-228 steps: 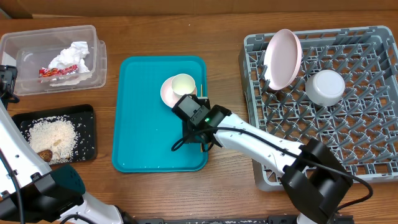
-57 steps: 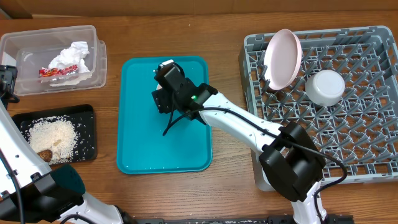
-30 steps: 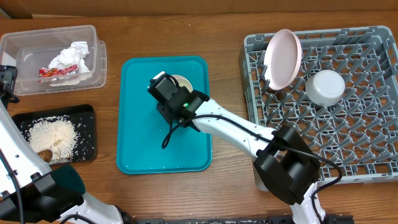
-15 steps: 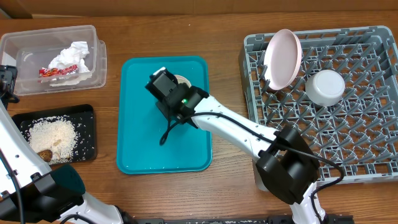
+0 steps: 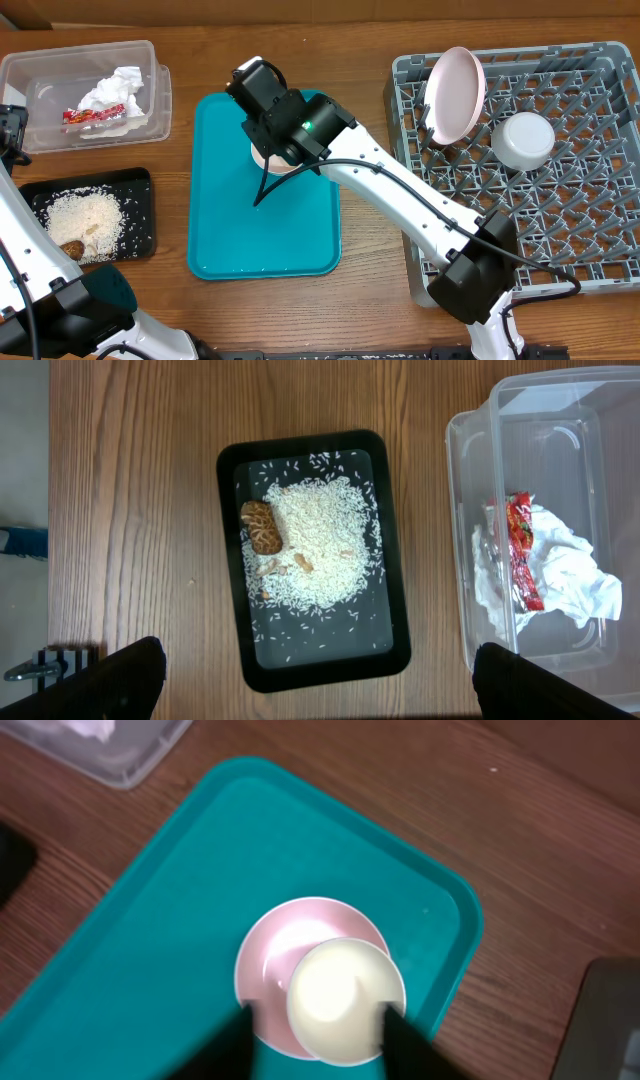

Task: Sort waste into correct bins and load items into the dishwasher
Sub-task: 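Reach the right gripper to the white cup on the pink saucer and grasp it, then lift the white cup and carry it right into the dish rack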

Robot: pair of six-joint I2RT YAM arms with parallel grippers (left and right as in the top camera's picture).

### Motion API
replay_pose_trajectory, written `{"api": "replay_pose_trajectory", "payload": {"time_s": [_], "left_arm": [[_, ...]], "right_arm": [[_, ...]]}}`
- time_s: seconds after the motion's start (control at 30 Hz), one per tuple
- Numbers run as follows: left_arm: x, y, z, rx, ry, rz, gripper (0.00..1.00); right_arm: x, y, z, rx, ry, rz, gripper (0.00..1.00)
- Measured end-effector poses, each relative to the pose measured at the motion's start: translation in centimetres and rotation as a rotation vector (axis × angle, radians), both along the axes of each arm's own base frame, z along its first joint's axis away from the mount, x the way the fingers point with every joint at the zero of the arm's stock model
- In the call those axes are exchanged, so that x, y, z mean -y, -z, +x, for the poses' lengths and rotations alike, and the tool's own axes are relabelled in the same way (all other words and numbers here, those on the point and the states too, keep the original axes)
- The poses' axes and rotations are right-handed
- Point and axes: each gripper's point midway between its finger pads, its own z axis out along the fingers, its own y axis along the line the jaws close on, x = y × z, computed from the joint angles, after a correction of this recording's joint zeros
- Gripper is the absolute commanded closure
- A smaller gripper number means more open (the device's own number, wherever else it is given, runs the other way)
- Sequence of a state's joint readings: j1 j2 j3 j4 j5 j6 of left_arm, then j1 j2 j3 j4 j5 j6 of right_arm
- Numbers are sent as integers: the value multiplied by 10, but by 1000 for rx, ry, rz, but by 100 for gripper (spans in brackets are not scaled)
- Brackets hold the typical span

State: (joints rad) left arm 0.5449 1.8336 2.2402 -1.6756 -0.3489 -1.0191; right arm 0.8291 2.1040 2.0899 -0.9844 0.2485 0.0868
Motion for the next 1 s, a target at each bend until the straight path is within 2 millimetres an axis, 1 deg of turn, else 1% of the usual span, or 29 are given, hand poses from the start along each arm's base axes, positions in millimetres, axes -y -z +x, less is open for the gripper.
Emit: {"api": "replay_pose_trajectory", "payload": {"time_s": [0.03, 0.13, 0.27, 0.37, 0.4, 0.43, 0.47, 0.5, 0.57, 0.67, 0.7, 0.73, 0.9, 1.0], "left_arm": [[0, 0, 0, 0, 0, 0, 0], [0, 0, 0, 0, 0, 0, 0], [0, 0, 0, 0, 0, 0, 0], [0, 0, 0, 0, 0, 0, 0], [0, 0, 0, 0, 0, 0, 0], [0, 0, 0, 0, 0, 0, 0], [0, 0, 0, 0, 0, 0, 0], [0, 0, 0, 0, 0, 0, 0], [0, 0, 0, 0, 0, 0, 0], [0, 0, 0, 0, 0, 0, 0], [0, 0, 0, 0, 0, 0, 0], [0, 0, 0, 0, 0, 0, 0], [0, 0, 0, 0, 0, 0, 0], [0, 0, 0, 0, 0, 0, 0]], "right_arm": [[0, 5, 1, -5, -2, 4, 40], [-2, 39, 1, -53, -16, -20, 40], [-3, 99, -6, -147, -29, -94, 40], [-4, 127, -11, -189, -37, -131, 40], [-5, 132, -13, -197, -40, -137, 41], [-5, 133, -14, -200, -42, -138, 45], [-6, 133, -15, -198, -44, -137, 51], [-8, 132, -15, -195, -46, -133, 60], [-9, 132, -14, -190, -50, -133, 71], [-9, 132, -14, -190, -49, -131, 83], [-9, 132, -14, -189, -49, -130, 91], [-9, 132, -14, -190, -48, -128, 96], [-4, 128, -13, -187, -10, -143, 96], [2, 118, -14, -192, 6, -166, 96]]}}
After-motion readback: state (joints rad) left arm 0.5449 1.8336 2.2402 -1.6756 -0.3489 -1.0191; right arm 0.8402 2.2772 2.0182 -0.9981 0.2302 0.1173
